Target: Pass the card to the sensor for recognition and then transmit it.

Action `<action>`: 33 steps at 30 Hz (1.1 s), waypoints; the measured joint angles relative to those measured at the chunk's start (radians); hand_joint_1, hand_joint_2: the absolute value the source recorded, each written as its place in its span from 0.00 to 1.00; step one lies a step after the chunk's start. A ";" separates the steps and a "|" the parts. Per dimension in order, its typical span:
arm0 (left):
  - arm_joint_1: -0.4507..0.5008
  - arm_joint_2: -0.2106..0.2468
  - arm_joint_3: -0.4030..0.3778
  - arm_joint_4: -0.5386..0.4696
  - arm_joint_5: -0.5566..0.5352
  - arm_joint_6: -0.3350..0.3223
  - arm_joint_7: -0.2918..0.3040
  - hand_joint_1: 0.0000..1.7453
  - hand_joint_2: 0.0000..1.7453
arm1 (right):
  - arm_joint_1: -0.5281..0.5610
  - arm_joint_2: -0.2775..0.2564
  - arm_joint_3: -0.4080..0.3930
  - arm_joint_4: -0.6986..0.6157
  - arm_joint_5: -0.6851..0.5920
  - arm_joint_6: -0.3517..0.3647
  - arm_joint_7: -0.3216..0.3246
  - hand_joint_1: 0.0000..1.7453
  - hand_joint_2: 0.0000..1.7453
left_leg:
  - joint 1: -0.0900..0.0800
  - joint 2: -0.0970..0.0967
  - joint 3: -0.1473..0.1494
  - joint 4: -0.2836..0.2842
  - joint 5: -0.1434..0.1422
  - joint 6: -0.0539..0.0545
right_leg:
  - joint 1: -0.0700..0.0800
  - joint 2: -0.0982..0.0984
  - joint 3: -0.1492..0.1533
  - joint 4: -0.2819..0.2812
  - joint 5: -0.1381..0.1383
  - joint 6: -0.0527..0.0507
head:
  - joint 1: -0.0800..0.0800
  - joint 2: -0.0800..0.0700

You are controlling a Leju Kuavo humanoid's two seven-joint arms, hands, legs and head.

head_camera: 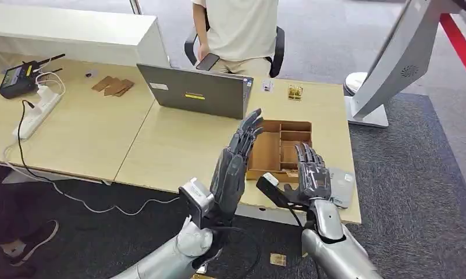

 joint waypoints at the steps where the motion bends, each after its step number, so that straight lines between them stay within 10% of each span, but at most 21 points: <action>1: 0.000 0.000 0.000 0.000 0.000 0.000 0.000 0.00 0.00 | -0.001 0.002 0.000 0.003 0.000 0.000 0.000 0.00 1.00 | 0.000 0.000 0.000 0.000 0.000 0.000 | 0.000 0.000 0.000 0.000 0.000 0.000 | 0.000 0.000; 19: 0.002 0.000 -0.002 0.000 -0.016 0.031 0.009 0.00 0.00 | -0.033 0.032 0.003 0.095 -0.034 -0.047 -0.034 0.01 1.00 | 0.000 0.000 0.000 0.000 0.000 0.000 | 0.000 0.000 0.000 0.000 0.000 0.000 | 0.000 0.000; 20: 0.002 0.000 -0.002 0.000 -0.016 0.032 0.008 0.00 0.00 | -0.034 0.031 0.003 0.098 -0.037 -0.051 -0.037 0.29 1.00 | 0.000 0.000 0.000 0.000 0.000 0.000 | 0.000 0.000 0.000 0.000 0.000 0.000 | 0.000 0.000; 21: 0.003 0.000 -0.002 0.000 -0.016 0.032 0.008 0.00 0.00 | -0.034 0.032 0.002 0.103 -0.040 -0.055 -0.039 0.84 1.00 | 0.000 0.000 0.000 0.000 0.000 0.000 | 0.000 0.000 0.000 0.000 0.000 0.000 | 0.000 0.000; 24: 0.005 0.000 -0.003 0.001 -0.019 0.031 0.007 0.00 0.00 | -0.036 0.031 0.000 0.114 -0.051 -0.061 -0.040 1.00 1.00 | 0.000 0.000 0.000 0.000 0.000 0.000 | 0.000 0.000 0.000 0.000 0.000 0.000 | 0.000 0.000; 25: 0.005 0.000 -0.003 0.001 -0.020 0.031 0.008 0.00 1.00 | -0.036 0.031 0.000 0.116 -0.054 -0.061 -0.041 1.00 1.00 | 0.000 0.000 0.000 0.000 0.000 0.000 | 0.000 0.000 0.000 0.000 0.000 0.000 | 0.000 0.000; 33: 0.006 -0.006 -0.006 0.001 -0.029 0.020 0.008 0.00 1.00 | -0.036 0.031 -0.001 0.136 -0.090 -0.043 -0.045 1.00 1.00 | 0.000 0.000 0.000 0.000 0.000 0.000 | 0.000 0.000 0.000 0.000 0.000 0.000 | 0.000 0.000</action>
